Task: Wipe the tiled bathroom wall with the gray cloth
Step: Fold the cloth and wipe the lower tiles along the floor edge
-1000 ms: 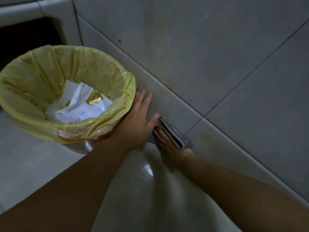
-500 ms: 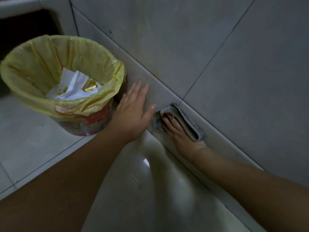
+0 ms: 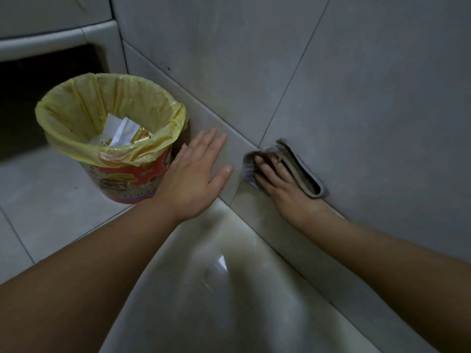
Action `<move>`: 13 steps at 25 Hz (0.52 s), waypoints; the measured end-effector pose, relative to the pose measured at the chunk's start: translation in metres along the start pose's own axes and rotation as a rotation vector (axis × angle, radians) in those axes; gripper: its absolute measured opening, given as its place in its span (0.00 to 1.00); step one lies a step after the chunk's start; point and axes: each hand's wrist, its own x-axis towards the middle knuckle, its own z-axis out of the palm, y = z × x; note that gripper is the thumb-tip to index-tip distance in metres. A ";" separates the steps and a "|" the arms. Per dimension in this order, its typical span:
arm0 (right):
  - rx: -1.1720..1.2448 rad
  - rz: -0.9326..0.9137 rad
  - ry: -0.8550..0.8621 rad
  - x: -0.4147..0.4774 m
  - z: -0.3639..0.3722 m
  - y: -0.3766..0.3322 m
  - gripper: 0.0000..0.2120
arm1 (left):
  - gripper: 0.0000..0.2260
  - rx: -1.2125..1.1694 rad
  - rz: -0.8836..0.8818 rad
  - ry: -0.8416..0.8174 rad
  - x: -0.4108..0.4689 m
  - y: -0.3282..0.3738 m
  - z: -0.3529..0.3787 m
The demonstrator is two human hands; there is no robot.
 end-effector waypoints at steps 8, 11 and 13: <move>0.174 -0.033 -0.324 -0.134 0.053 -0.015 0.40 | 0.31 0.075 0.023 -0.049 -0.021 -0.022 0.007; 0.079 -0.026 -0.233 -0.084 0.054 -0.011 0.29 | 0.30 0.104 0.049 -0.079 -0.025 -0.027 0.016; 0.141 0.009 -0.304 -0.034 0.070 -0.014 0.27 | 0.30 0.111 0.044 -0.081 -0.020 -0.029 0.018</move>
